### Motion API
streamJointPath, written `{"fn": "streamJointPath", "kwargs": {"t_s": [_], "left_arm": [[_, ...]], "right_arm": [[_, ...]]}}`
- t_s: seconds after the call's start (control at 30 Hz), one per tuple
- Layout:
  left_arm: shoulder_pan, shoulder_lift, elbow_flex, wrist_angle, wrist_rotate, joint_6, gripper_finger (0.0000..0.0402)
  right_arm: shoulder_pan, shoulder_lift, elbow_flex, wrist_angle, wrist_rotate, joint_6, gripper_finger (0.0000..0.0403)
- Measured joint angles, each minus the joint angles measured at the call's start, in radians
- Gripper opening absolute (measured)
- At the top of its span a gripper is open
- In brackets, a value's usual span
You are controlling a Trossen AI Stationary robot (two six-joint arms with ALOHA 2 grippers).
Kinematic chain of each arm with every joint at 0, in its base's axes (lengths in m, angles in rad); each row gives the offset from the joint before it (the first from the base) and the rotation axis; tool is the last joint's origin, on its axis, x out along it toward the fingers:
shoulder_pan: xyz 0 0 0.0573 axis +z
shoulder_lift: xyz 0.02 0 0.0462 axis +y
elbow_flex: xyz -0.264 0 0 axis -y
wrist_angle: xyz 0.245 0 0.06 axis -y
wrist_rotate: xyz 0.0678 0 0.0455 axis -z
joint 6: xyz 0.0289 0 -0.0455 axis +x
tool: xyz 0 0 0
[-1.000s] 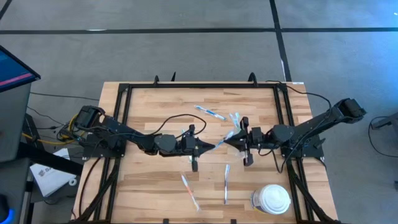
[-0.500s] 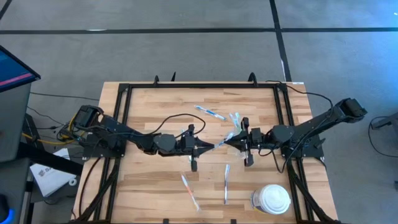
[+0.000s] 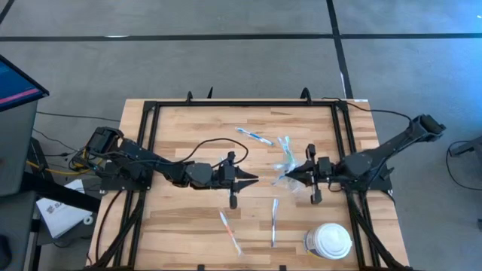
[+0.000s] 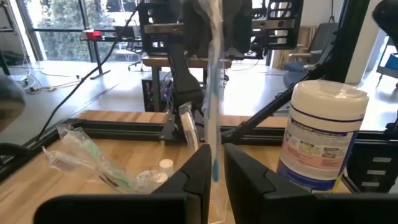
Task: Pick & Place toothbrushing station
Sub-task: Put the bottom blue toothbrush into the transparent organizer
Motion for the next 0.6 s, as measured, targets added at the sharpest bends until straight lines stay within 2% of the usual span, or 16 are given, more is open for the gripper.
{"fn": "streamJointPath", "kwargs": {"t_s": [0.2,0.4,0.6], "left_arm": [[0.000,0.000,0.000,-0.005,0.002,-0.024,0.0039],[0.000,0.000,0.000,-0.006,0.001,-0.024,0.0035],[-0.006,0.000,0.000,-0.022,0.001,-0.024,0.0033]], "right_arm": [[0.090,-0.072,-0.005,-0.137,0.152,0.058,0.0000],[0.178,-0.087,-0.007,-0.234,0.296,0.129,0.0000],[0.259,-0.086,-0.007,-0.399,0.445,0.298,0.0000]]}}
